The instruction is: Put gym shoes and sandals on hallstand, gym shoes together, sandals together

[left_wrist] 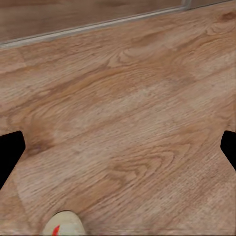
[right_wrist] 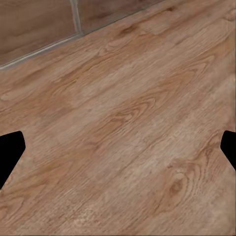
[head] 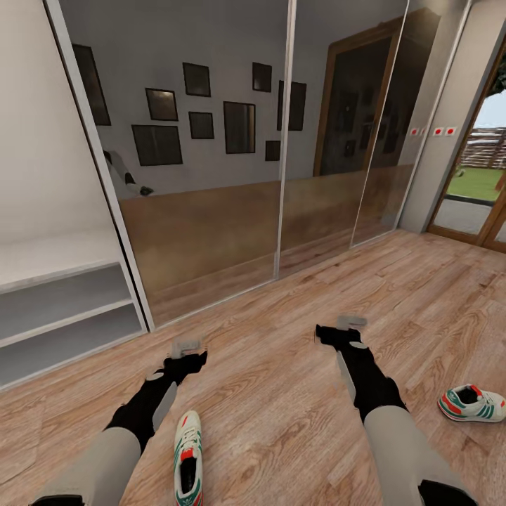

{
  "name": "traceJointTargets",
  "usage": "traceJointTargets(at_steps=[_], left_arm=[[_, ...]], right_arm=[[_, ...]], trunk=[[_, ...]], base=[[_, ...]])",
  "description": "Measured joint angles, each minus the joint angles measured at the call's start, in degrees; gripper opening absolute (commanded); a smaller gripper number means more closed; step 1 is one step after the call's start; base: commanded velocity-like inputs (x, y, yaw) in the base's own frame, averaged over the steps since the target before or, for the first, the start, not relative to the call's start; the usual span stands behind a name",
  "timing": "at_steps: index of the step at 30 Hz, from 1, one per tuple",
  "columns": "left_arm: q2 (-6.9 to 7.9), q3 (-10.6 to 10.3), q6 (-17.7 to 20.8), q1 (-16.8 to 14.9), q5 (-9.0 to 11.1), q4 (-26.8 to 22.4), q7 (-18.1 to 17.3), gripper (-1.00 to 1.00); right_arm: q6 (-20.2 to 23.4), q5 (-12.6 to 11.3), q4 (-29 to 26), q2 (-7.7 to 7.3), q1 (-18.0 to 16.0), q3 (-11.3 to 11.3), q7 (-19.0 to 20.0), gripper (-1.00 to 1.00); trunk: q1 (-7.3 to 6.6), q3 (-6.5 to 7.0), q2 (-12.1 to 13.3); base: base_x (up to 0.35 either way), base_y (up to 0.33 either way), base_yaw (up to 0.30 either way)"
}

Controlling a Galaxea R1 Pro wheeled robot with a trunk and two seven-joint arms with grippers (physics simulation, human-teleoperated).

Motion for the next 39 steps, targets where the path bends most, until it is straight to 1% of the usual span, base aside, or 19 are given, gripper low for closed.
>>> traceJointTargets(at_steps=[1, 2, 5, 8, 14, 16, 26, 31, 32, 34, 36, 39], left_arm=[[0.00, -0.02, 0.00, 0.00, 0.00, 0.69, 0.09, 1.00], [0.00, -0.06, -0.07, 0.01, -0.05, 3.16, 0.22, 1.00], [-0.06, -0.12, -0.40, 0.00, -0.17, 6.91, 0.30, 1.00], [-0.22, -0.17, -0.65, -0.01, -0.21, 8.71, 0.22, 1.00], [-0.14, -0.18, -1.15, -0.01, -0.16, 9.60, 0.07, 1.00], [-0.15, -0.18, -2.43, -0.01, -0.18, 10.39, 0.05, 1.00], [-0.33, -0.17, -6.44, 0.02, -0.16, 13.67, 0.04, 1.00], [-0.51, -0.16, -11.66, 0.03, -0.21, 19.41, 0.07, 1.00], [-0.57, -0.16, -14.33, 0.04, -0.19, 21.53, 0.09, 1.00], [-0.59, -0.15, -15.92, 0.03, -0.16, 22.87, 0.09, 1.00], [-0.64, -0.14, -18.48, 0.03, -0.16, 25.24, 0.10, 1.00], [-0.92, -0.14, -18.96, 0.02, -0.14, 25.77, 0.11, 1.00]], right_arm=[[0.42, -0.02, -1.60, 0.03, 0.01, 0.00, -0.01, 1.00], [1.62, 0.01, -5.34, 0.11, 0.00, 0.00, -0.02, 1.00], [4.07, 0.03, -8.85, 0.21, 0.02, 0.05, -0.03, 1.00], [6.40, 0.02, -10.47, 0.18, 0.02, 0.03, -0.01, 1.00], [7.02, 0.06, -11.07, 0.10, 0.02, 0.00, -0.04, 1.00], [7.06, 0.07, -11.16, 0.05, 0.02, -0.02, -0.04, 1.00], [7.09, 0.07, -11.29, -0.01, 0.02, -0.01, -0.04, 1.00], [7.09, 0.12, -11.30, -0.01, 0.02, -0.01, -0.04, 1.00], [7.09, 0.11, -11.29, -0.01, 0.02, -0.01, -0.04, 1.00], [7.09, 0.13, -11.30, -0.01, 0.02, -0.01, -0.04, 1.00], [7.09, 0.15, -11.30, -0.01, 0.02, -0.01, -0.04, 1.00], [7.09, 0.16, -11.30, -0.01, 0.02, -0.02, -0.04, 1.00]], trunk=[[0.00, 0.00, 0.00], [0.00, 0.00, 0.00], [0.00, -0.01, 0.00], [0.00, 0.00, 0.00], [0.00, 0.00, 0.00], [0.00, -0.05, 0.00], [0.27, -3.08, -0.13], [0.40, -4.65, -0.19], [0.42, -4.97, -0.21], [0.47, -5.60, -0.23], [0.50, -6.01, -0.25], [0.49, -6.19, -0.25]], base=[[0.000, 0.000, 0.000], [0.000, 0.000, 0.000], [0.000, 0.000, 0.000], [0.000, 0.000, 0.000], [0.000, 0.000, 0.000], [0.000, 0.000, 0.000], [0.000, 0.000, 0.000], [0.000, 0.000, 0.000], [0.000, 0.000, 0.000], [0.000, 0.000, 0.000], [0.000, 0.000, 0.000], [0.000, 0.000, 0.000]])
